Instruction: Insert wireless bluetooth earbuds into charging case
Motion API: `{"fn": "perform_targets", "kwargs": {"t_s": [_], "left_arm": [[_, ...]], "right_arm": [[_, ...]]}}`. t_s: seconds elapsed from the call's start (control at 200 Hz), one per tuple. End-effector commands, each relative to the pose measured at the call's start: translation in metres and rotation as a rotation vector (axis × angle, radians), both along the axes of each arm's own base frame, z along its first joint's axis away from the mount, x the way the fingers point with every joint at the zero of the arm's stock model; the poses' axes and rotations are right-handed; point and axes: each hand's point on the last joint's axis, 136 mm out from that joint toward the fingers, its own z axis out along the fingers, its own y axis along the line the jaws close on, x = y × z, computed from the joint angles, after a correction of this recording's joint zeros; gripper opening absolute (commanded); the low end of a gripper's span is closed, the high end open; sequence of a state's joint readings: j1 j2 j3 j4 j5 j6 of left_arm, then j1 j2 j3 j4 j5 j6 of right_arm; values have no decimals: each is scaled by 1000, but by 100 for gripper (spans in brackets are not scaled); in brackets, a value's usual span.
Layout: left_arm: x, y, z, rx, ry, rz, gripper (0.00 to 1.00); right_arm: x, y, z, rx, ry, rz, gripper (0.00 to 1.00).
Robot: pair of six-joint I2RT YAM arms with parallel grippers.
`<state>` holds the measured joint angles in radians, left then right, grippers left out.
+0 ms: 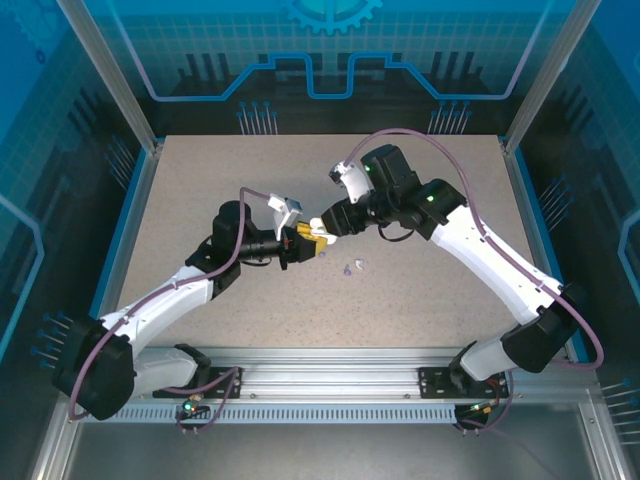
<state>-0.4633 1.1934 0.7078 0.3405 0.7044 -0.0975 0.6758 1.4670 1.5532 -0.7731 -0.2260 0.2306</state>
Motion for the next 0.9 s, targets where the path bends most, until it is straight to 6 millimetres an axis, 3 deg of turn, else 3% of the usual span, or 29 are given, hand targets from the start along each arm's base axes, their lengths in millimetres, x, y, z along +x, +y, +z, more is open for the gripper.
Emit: {"fn": "perform_targets", "kwargs": {"t_s": [0.0,0.54,0.896], "left_arm": [[-6,-4,18,-17,-60,-36,6],[-5,-2,21,-21,-73,-14,6],[-6,0,22,-21,-82,-8,6]], "right_arm": [[-7,6,3,-9,5,38,42],[-19,11,-4,-29,31,94,45],[-24,6,-2,-43,19,109,40]]}}
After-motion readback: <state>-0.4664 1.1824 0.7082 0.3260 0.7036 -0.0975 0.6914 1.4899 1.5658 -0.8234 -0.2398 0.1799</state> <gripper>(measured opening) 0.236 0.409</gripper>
